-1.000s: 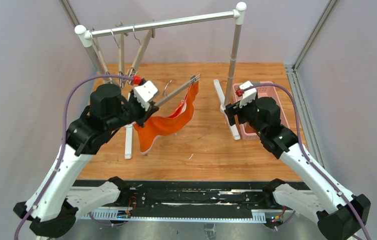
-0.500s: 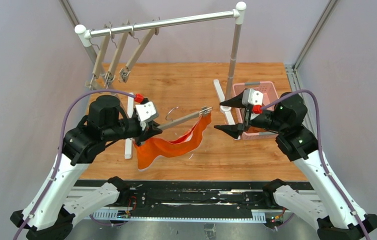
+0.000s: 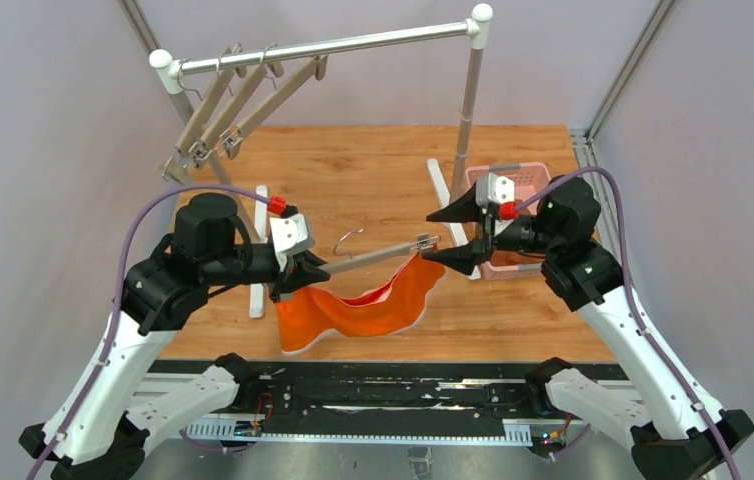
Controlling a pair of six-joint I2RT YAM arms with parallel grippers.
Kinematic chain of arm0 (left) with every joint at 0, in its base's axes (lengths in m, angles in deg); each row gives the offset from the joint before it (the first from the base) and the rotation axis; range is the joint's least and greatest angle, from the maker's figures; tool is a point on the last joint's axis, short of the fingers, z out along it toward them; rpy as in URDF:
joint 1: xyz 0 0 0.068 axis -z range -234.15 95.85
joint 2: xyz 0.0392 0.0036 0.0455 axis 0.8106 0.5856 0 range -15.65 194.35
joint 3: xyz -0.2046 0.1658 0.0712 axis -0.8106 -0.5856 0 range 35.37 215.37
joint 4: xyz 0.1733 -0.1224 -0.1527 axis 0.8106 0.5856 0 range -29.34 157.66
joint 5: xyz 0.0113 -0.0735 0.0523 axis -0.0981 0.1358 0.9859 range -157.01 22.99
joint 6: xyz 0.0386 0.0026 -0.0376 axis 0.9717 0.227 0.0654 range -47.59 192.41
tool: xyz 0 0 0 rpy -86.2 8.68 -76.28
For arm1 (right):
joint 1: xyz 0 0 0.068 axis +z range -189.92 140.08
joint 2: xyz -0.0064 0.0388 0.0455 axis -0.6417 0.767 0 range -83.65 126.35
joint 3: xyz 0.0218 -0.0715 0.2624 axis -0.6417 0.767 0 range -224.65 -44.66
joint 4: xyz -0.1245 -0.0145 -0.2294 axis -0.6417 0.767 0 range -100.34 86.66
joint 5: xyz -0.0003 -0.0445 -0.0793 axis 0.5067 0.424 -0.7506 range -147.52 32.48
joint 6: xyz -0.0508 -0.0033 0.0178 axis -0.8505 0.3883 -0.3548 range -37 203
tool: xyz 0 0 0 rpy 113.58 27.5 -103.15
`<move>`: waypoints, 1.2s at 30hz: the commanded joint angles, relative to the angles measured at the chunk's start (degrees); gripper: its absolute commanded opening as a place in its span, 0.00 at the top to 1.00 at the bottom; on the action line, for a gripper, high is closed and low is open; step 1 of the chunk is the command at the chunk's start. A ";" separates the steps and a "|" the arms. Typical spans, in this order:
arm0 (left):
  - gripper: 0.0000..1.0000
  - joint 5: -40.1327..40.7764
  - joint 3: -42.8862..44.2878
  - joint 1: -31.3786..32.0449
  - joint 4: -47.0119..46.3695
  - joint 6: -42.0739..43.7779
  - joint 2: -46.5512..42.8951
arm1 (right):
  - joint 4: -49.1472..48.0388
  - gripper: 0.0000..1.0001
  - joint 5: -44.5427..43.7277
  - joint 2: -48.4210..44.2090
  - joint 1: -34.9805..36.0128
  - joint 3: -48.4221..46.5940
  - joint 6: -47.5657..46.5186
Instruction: Remove the underwear clipped to the hanger
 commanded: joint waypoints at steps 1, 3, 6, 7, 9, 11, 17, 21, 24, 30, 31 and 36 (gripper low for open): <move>1.00 -1.47 0.53 0.24 -1.64 0.40 0.59 | -4.33 0.38 2.51 1.16 -1.56 0.13 4.11; 1.00 -1.25 0.66 0.23 -1.64 0.54 1.06 | -4.84 0.43 2.98 1.96 -1.56 0.37 4.87; 1.00 -1.20 0.66 0.23 -2.14 0.58 1.64 | -6.63 0.55 3.84 2.95 -1.40 1.17 6.66; 1.00 -1.27 0.48 0.23 -2.51 0.47 1.79 | -7.02 0.58 4.19 3.27 -1.32 1.39 7.19; 1.00 -1.12 0.36 0.23 -3.20 0.24 2.01 | -6.82 0.65 4.31 4.07 -1.00 1.38 7.65; 1.00 -0.92 0.34 0.24 -3.75 -0.09 2.19 | -5.92 0.73 4.39 4.89 -0.86 1.11 7.64; 1.00 0.36 0.22 0.23 -5.62 -1.02 2.26 | -4.40 0.99 4.91 5.42 -0.78 0.93 7.28; 1.00 0.83 0.88 0.23 -5.91 -1.45 2.54 | -3.91 0.93 4.16 5.07 -0.77 0.84 7.15; 1.00 0.78 1.56 0.23 -5.91 -1.74 2.72 | -4.13 0.47 -0.03 3.43 -0.77 1.20 7.16; 1.00 1.67 2.66 0.23 -8.33 -2.89 2.62 | -8.46 0.35 -14.42 -5.70 -0.77 5.76 8.15; 1.00 1.71 2.97 0.23 -8.67 -3.01 2.82 | -9.65 0.34 -16.73 -7.57 -0.77 7.15 8.73; 1.00 1.45 5.26 0.23 -10.12 -3.49 3.80 | -14.55 0.30 -31.76 -17.59 -0.77 14.56 13.27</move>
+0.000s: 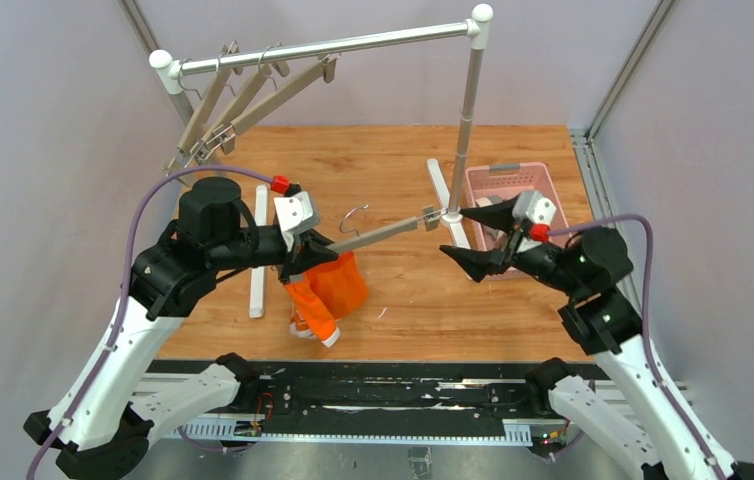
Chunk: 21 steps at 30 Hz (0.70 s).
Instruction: Remove the underwear clipped to the hanger
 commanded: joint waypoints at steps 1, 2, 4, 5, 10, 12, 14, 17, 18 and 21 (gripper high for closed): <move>1.00 -0.26 3.26 0.23 -6.10 -1.49 0.11 | -6.55 0.29 -17.06 -7.55 -0.83 5.87 5.48; 1.00 -0.35 3.04 0.23 -7.98 -2.15 -0.25 | -6.81 0.29 -18.23 -8.44 -0.82 6.94 6.37; 1.00 -0.81 1.64 0.23 -12.05 -4.01 -0.83 | -7.51 0.29 -19.88 -8.76 -0.79 8.47 8.83; 1.00 -1.32 0.62 0.23 -14.49 -5.31 -1.11 | -8.45 0.29 -20.20 -8.35 -0.79 9.28 10.24; 1.00 -3.77 -6.29 0.23 -31.36 -13.71 -2.64 | -24.44 0.30 -14.93 -2.97 -0.79 14.62 18.51; 1.00 -4.20 -9.30 0.23 -38.18 -17.72 -3.00 | -33.54 0.30 -12.35 0.28 -0.79 15.87 21.58; 1.00 -4.49 -11.81 0.28 -44.36 -21.14 -3.01 | -41.96 0.30 -10.44 3.63 -0.79 16.12 24.15; 1.00 -4.55 -14.07 0.31 -49.78 -24.19 -2.12 | -52.76 0.30 -7.46 8.33 -0.79 15.36 27.90; 1.00 -4.33 -14.29 0.32 -50.31 -24.56 -1.51 | -55.85 0.30 -6.55 9.66 -0.79 14.75 29.22; 1.00 -3.95 -15.31 0.39 -52.96 -25.81 -0.05 | -65.00 0.31 -3.50 13.19 -0.79 13.44 33.51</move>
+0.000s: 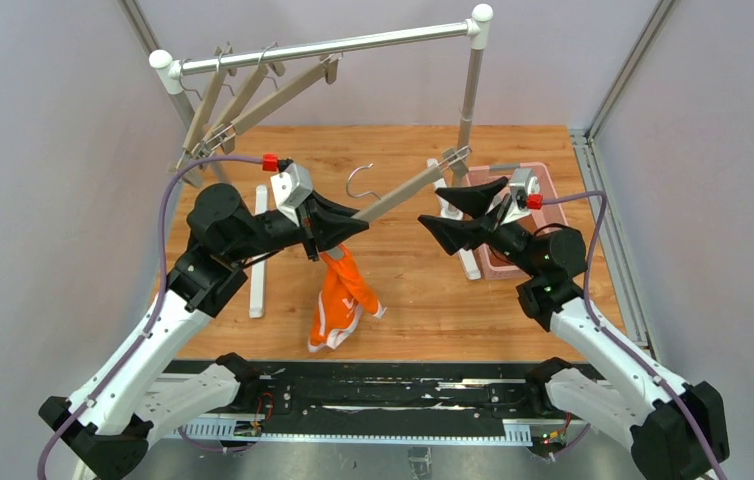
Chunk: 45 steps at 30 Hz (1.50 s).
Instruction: Remove the underwear clipped to the hanger
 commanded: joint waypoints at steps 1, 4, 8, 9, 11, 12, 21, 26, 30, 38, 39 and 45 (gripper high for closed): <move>1.00 -0.20 -1.12 0.41 -13.05 -5.13 1.17 | -23.51 0.31 6.47 3.66 -0.79 -3.16 9.27; 1.00 -0.14 -2.18 0.49 -16.76 -7.17 2.19 | -29.87 0.30 7.73 5.94 -0.79 -3.84 12.20; 1.00 -0.62 -2.43 1.79 -18.64 -8.28 3.07 | -35.96 0.30 7.64 8.36 -0.79 -4.74 14.87; 1.00 -0.37 -2.54 2.23 -19.06 -8.32 3.17 | -37.01 0.30 7.63 8.94 -0.79 -5.17 15.52; 1.00 -0.14 -2.69 2.86 -19.94 -8.73 3.40 | -38.96 0.30 7.44 10.11 -0.79 -6.09 16.81; 1.00 -0.25 -2.74 3.18 -20.33 -8.93 3.49 | -40.11 0.30 7.28 10.61 -0.79 -6.22 17.44; 1.00 0.75 -3.13 5.70 -21.89 -8.94 4.83 | -41.17 0.31 6.23 12.06 -0.30 -8.24 18.32; 1.00 1.34 -3.36 6.83 -24.12 -9.52 6.23 | -41.22 0.34 6.48 13.23 0.61 -9.62 18.81; 1.00 2.03 -3.22 7.34 -25.38 -9.75 6.86 | -41.24 0.43 6.65 14.32 1.02 -10.57 19.51; 1.00 2.51 -2.54 7.70 -26.49 -9.95 7.87 | -40.93 0.98 7.86 17.09 1.21 -12.48 21.69; 1.00 2.52 -2.49 7.70 -26.54 -10.00 7.96 | -40.84 0.99 7.86 17.41 1.23 -12.65 21.91; 0.90 4.18 -4.40 7.70 -26.63 -9.84 7.06 | -41.28 0.99 7.29 17.23 1.41 -12.50 21.29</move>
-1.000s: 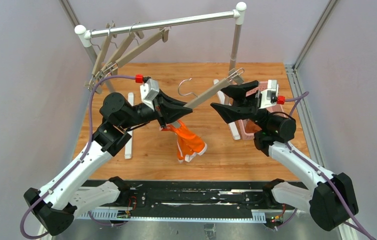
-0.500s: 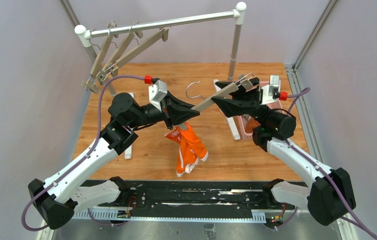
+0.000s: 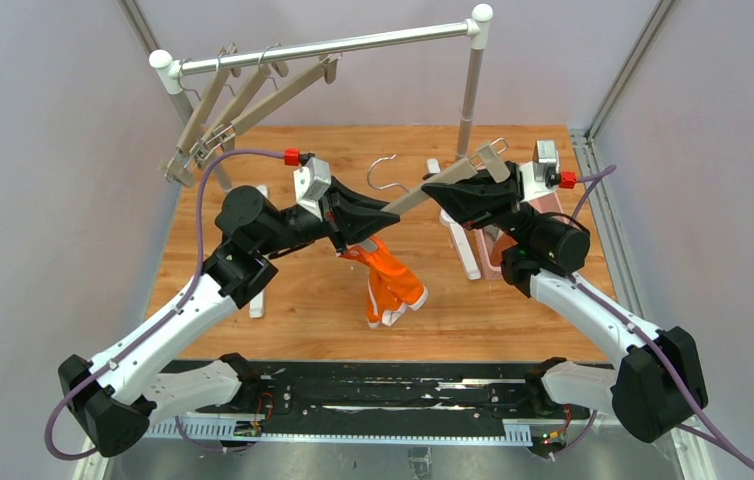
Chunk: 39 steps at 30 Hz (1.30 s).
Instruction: Remove the underwear clipped to the hanger
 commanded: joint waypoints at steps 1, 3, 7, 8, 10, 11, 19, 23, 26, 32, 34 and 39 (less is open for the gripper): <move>0.87 2.23 -1.57 0.97 -2.72 -0.81 -1.27 | -0.62 1.00 -0.12 0.25 0.36 -0.96 -5.19; 0.78 2.86 -2.65 0.97 -2.65 -0.38 -2.21 | -0.58 0.99 -0.11 -0.35 0.36 -0.98 -5.20; 0.61 5.97 -3.82 0.97 0.04 1.94 -4.56 | -0.56 0.99 0.24 -1.52 0.43 -1.05 -5.24; 0.57 7.33 -3.93 0.97 1.37 2.87 -5.66 | -0.60 0.99 0.34 -1.76 0.38 -1.03 -5.16; 0.49 10.04 -3.96 0.97 4.58 5.67 -7.33 | -0.57 0.99 0.11 -2.26 0.45 -0.92 -4.96; 0.45 11.74 -3.95 0.97 6.22 6.71 -8.12 | -0.59 0.99 -0.04 -2.50 0.40 -0.80 -4.75; 0.32 16.11 -4.17 0.97 10.89 10.07 -11.11 | -0.73 0.99 1.05 -3.04 1.10 -1.51 -3.28; 0.27 15.02 -3.79 0.97 10.91 10.24 -10.29 | -0.78 0.99 1.95 -3.54 1.53 -2.04 -3.01; 0.25 14.15 -3.67 0.97 10.97 10.64 -9.75 | -0.69 0.99 2.18 -4.14 1.83 -2.07 -2.84; 0.21 13.93 -3.77 0.97 10.58 11.03 -9.08 | -0.74 0.99 2.46 -4.61 1.96 -1.98 -2.38; 0.21 13.82 -3.85 0.97 10.39 11.04 -8.79 | -0.77 0.99 2.54 -4.79 2.09 -1.94 -2.21; 0.32 12.01 -3.95 0.94 9.24 10.63 -7.79 | -0.82 0.99 1.88 -5.50 2.17 -1.46 -2.33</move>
